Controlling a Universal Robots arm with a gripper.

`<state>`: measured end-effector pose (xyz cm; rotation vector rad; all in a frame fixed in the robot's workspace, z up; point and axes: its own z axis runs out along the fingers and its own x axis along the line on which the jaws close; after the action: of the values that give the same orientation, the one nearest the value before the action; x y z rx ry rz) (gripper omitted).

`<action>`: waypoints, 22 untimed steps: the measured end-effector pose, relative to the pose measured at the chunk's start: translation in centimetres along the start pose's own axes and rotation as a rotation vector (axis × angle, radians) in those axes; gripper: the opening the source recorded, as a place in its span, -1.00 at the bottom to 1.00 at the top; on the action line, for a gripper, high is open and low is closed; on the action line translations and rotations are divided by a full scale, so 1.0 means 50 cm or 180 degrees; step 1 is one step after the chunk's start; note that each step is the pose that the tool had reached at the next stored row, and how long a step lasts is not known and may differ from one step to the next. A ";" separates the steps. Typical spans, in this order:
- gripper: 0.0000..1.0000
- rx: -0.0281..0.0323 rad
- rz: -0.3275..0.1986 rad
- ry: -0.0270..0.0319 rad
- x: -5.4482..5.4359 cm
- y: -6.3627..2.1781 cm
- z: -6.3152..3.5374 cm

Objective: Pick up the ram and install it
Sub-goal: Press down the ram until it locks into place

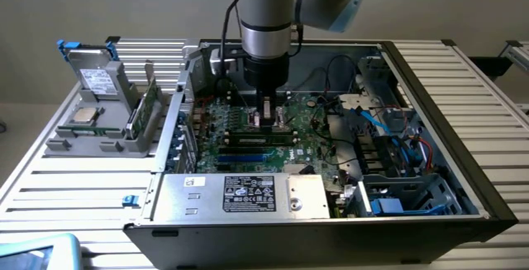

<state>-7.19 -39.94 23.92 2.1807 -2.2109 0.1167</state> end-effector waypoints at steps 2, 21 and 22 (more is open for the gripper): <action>-0.78 0.0056 0.0004 0.0000 0.000 0.011 0.001; -0.78 0.0155 0.0012 0.0003 -0.001 0.044 0.013; -0.78 0.0144 0.0010 0.0004 -0.001 0.044 0.008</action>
<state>-9.36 -39.90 23.44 2.1991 -2.2329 0.1695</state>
